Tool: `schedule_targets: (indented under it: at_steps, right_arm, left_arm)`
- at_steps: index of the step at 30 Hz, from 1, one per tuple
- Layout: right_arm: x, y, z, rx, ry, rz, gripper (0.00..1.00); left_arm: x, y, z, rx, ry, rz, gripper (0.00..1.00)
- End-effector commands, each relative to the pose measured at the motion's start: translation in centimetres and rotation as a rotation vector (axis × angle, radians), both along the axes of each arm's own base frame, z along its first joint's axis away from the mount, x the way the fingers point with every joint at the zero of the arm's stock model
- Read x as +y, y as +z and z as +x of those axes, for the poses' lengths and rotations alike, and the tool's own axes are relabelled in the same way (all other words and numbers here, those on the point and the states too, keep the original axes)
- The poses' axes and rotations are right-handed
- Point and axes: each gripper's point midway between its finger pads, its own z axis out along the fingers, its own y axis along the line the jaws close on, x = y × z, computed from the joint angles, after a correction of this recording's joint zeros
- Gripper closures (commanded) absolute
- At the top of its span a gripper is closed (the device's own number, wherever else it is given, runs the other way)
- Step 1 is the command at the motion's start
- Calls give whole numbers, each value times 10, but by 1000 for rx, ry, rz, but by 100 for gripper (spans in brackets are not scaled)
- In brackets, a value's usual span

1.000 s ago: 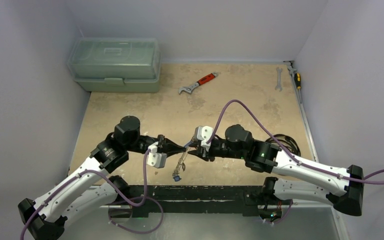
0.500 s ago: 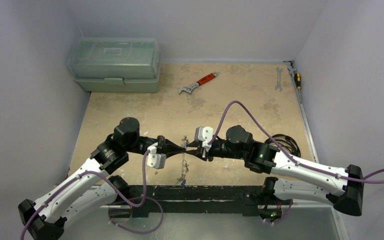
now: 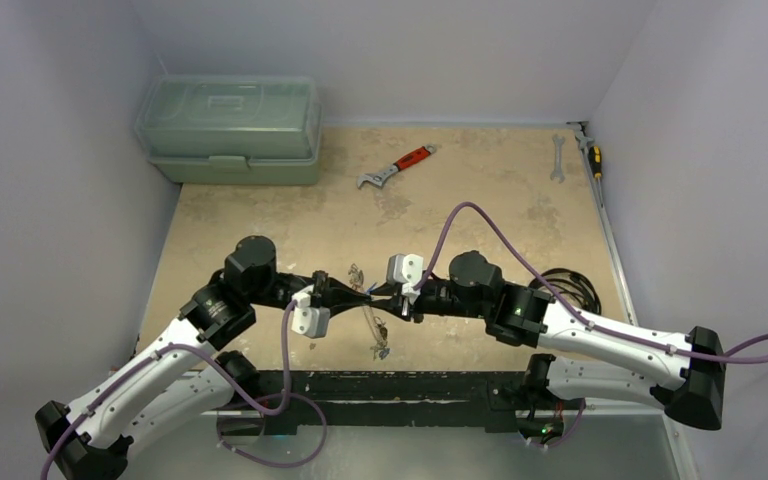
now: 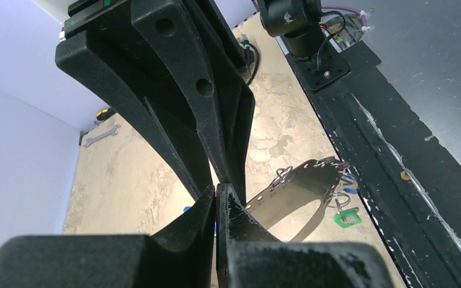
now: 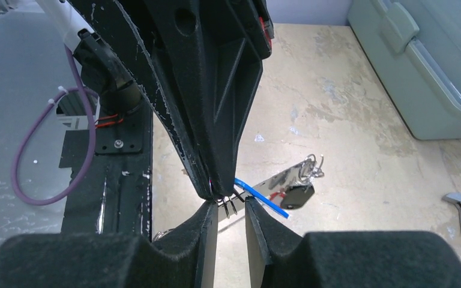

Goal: Put the keys on the keyring

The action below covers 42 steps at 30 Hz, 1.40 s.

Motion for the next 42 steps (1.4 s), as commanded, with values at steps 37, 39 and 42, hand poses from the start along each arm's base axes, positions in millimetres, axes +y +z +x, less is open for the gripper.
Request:
schedule_targets:
  at_steps: [37, 39, 42]
  right_arm:
    - [-11, 16, 48, 21, -316, 81, 100]
    - [-11, 22, 46, 23, -309, 125, 100]
    - [-14, 32, 44, 27, -309, 190, 100]
  left_arm:
    - [12, 25, 15, -89, 143, -81, 100]
    - [12, 24, 16, -90, 149, -83, 100]
    - [13, 24, 17, -88, 164, -85, 100]
